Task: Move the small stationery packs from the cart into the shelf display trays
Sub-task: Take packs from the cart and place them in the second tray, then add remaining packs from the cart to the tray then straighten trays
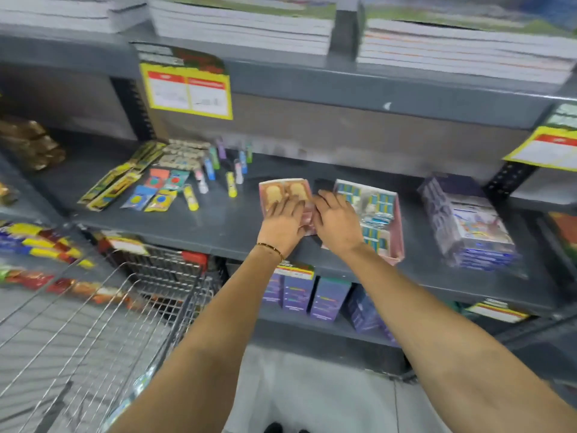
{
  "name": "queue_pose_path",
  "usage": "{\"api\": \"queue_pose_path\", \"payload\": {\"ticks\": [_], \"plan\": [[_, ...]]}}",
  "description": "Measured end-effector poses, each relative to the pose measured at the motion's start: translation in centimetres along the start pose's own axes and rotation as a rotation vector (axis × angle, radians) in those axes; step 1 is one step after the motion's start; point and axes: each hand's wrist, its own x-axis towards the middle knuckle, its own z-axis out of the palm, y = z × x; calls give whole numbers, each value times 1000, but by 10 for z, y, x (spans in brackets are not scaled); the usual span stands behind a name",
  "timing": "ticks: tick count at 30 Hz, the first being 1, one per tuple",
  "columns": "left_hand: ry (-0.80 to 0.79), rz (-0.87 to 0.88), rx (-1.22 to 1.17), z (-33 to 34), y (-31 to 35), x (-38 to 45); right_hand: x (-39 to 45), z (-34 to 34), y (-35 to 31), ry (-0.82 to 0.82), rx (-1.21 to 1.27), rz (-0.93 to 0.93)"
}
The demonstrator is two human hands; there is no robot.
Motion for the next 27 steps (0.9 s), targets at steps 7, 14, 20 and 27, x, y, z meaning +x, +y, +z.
{"api": "queue_pose_path", "payload": {"ticks": [7,14,20,27], "plan": [[114,-347,71,-32,-111,-99,24,40,-134,-72,82,-301],[-38,-663,139,-32,-224,-241,8,104,-279,-249,220,-672],[-185,-881,56,-1,-270,-327,-15,165,-353,-487,194,-850],[-357,-1021,-53,70,-293,-383,-47,249,-405,-850,46,-1069]]}}
